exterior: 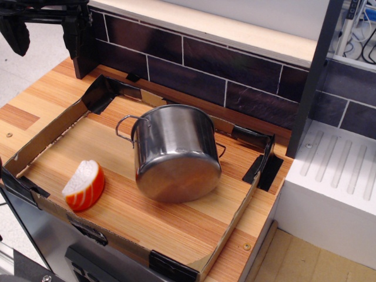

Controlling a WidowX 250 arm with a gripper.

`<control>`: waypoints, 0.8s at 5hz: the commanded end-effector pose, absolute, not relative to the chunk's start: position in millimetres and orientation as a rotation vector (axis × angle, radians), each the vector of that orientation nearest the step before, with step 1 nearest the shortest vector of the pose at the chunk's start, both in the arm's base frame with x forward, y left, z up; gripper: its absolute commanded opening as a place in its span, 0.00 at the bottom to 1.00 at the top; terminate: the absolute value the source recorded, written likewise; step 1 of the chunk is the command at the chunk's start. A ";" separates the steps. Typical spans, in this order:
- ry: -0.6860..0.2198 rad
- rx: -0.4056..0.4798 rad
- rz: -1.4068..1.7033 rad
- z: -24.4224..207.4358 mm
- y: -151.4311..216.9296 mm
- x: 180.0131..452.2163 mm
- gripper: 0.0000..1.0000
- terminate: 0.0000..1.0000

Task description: Upright metal pot

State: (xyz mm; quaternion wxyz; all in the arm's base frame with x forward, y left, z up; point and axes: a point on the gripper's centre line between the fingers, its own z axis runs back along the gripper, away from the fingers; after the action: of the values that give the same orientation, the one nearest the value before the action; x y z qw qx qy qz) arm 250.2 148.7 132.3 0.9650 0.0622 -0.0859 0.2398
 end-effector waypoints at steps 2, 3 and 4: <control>-0.158 0.083 0.237 137.3 139.2 258.5 1.00 0.00; -0.166 -0.019 -0.006 144.7 127.6 265.8 1.00 0.00; -0.135 -0.146 -0.245 152.0 104.4 262.6 1.00 0.00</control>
State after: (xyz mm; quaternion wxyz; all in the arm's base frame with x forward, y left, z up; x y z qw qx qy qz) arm 261.2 100.4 140.7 0.9867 -0.0887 -0.0483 -0.1277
